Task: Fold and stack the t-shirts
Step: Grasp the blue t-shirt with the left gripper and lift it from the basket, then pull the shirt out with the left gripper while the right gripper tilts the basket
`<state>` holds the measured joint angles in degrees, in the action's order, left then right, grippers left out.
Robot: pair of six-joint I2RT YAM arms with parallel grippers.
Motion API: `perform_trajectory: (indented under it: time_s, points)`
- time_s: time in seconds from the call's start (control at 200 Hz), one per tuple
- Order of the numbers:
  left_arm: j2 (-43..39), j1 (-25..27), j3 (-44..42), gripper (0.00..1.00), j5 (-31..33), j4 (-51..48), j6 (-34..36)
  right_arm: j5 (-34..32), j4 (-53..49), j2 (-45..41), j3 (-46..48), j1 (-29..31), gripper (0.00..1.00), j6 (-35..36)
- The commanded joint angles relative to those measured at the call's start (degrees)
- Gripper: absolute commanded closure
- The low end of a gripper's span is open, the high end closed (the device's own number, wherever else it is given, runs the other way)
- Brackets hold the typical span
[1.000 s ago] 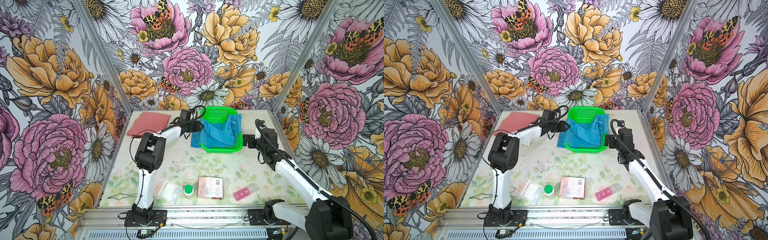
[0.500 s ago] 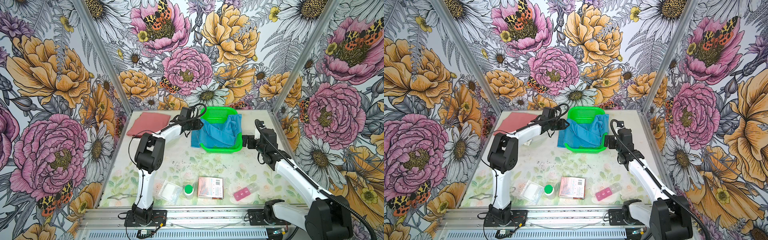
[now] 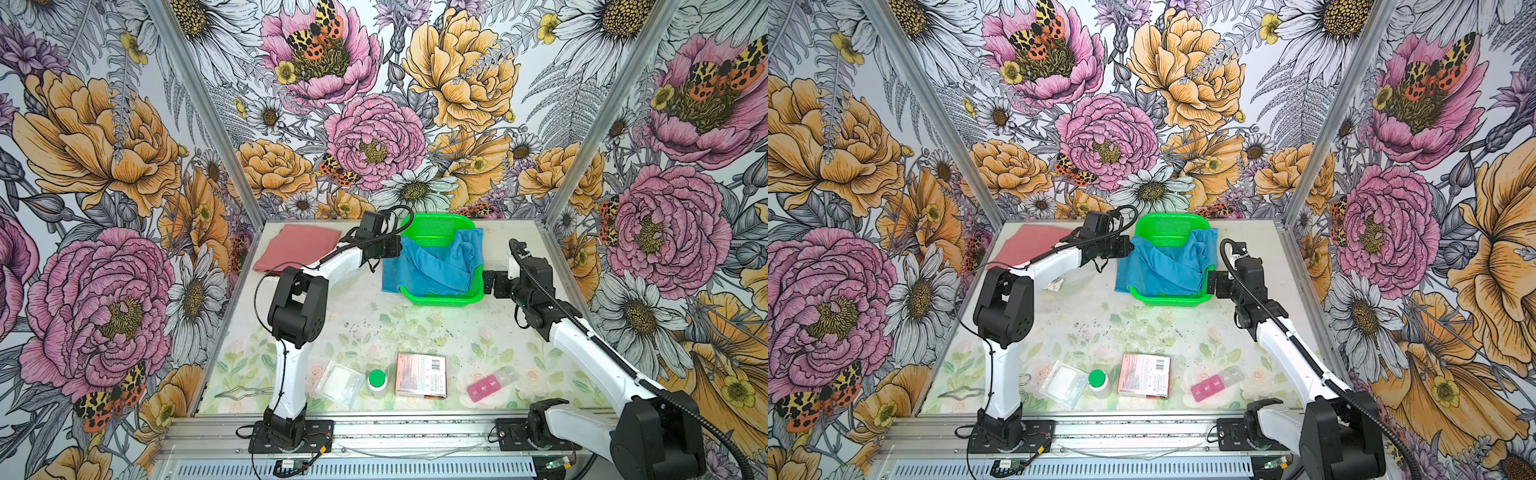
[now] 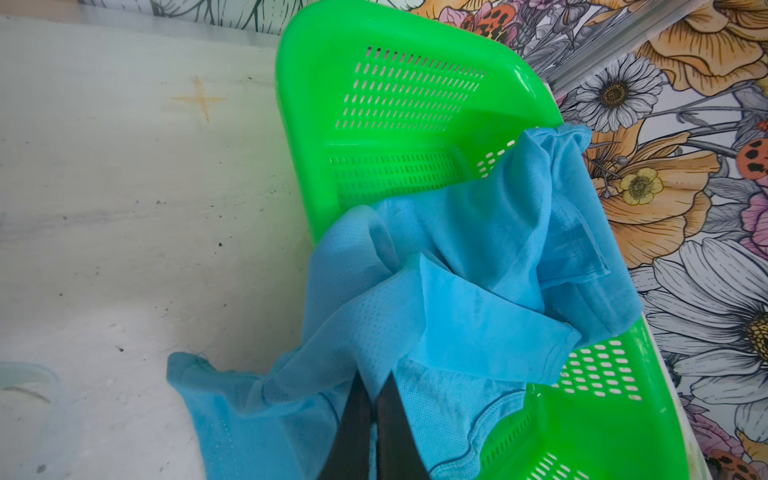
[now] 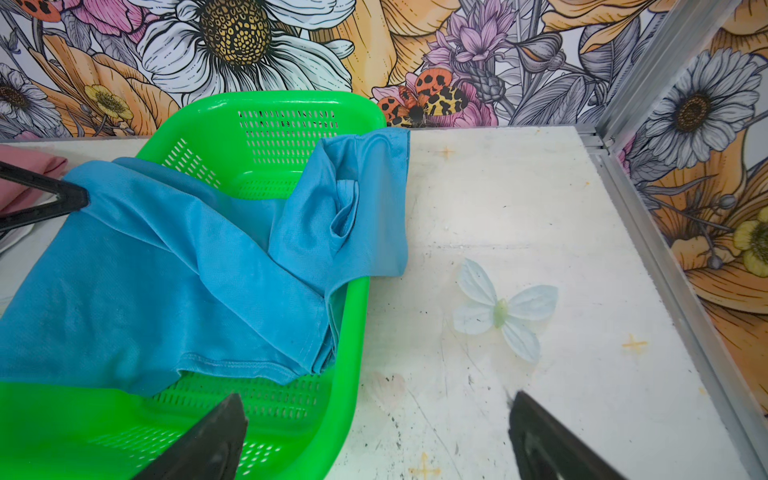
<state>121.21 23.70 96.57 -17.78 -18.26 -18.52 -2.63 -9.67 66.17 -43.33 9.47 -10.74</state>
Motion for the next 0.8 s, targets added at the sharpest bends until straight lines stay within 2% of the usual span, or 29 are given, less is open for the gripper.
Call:
perform_trajectory:
  time_s: [0.0, 0.265, 0.35, 0.37, 0.55, 0.791]
  points:
    - [-3.92, 1.1, 2.4, 1.0, -0.36, -0.02, 1.59, 1.2, -0.13, 0.27, 0.34, 0.45, 0.0, -0.42]
    - [-12.48, 1.25, 6.25, 1.0, -2.54, -1.26, 3.22, 3.66, -0.16, 1.51, -0.56, 0.68, 0.0, -0.22]
    - [-16.33, 0.15, 6.71, 1.0, -2.05, -2.35, 3.63, 5.8, -0.24, 2.7, -1.93, 0.95, 0.0, -0.46]
    - [-19.49, -0.34, 6.27, 1.0, -1.83, -2.43, 3.5, 6.42, -0.2, 3.04, -2.31, 0.99, 0.0, -0.51]
    - [-34.74, -8.37, 1.16, 1.0, 0.06, -2.38, 2.19, 8.92, -0.17, 9.76, -7.56, 3.37, 0.0, -3.19]
    - [-50.58, -23.24, -5.59, 1.0, -7.06, -2.55, -1.15, 6.34, -1.1, 26.95, -20.87, 9.8, 0.0, -9.21]
